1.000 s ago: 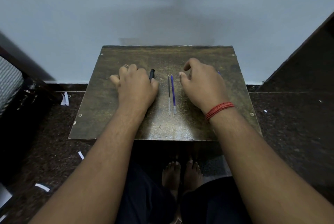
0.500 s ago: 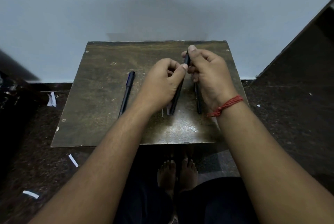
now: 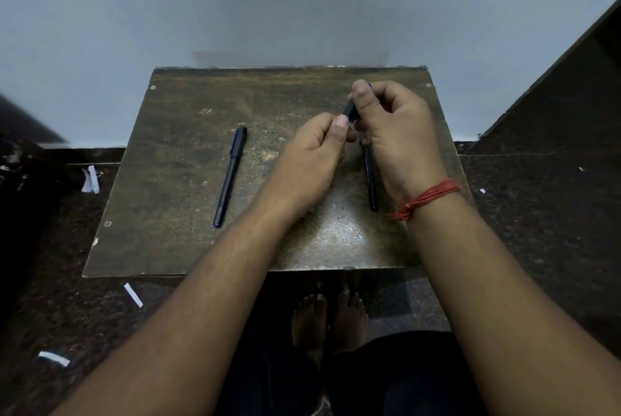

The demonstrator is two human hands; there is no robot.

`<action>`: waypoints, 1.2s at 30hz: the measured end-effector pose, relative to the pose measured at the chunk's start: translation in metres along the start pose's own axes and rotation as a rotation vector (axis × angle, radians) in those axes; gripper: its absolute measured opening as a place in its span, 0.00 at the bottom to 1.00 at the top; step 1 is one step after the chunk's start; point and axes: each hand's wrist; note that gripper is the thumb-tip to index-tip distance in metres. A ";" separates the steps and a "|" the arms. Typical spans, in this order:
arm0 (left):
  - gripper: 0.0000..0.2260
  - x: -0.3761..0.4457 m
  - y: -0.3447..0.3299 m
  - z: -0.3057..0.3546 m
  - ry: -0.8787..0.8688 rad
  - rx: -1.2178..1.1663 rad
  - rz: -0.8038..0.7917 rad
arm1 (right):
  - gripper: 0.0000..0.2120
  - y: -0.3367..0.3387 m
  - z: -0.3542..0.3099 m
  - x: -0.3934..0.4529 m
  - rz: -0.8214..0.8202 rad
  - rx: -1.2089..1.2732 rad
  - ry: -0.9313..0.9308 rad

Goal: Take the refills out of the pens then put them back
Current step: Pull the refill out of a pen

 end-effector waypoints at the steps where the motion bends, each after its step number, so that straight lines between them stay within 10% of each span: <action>1: 0.14 0.000 -0.001 0.001 -0.016 0.032 0.028 | 0.09 -0.001 -0.001 0.000 -0.012 0.000 0.008; 18: 0.15 -0.005 0.001 0.019 -0.075 0.144 0.069 | 0.09 0.002 -0.006 -0.003 -0.073 0.173 0.142; 24: 0.15 -0.006 0.000 0.011 -0.139 0.165 0.164 | 0.08 0.019 -0.015 -0.001 0.200 0.341 0.194; 36: 0.13 0.006 0.015 -0.011 -0.029 -0.005 0.439 | 0.13 -0.003 -0.001 -0.009 -0.111 -1.011 -0.106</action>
Point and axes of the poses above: each hand's wrist, its own x-axis towards the middle knuckle, its own y-axis out of the back of the hand, z = x × y, and after that the axes turned 13 degrees about -z, right-handed
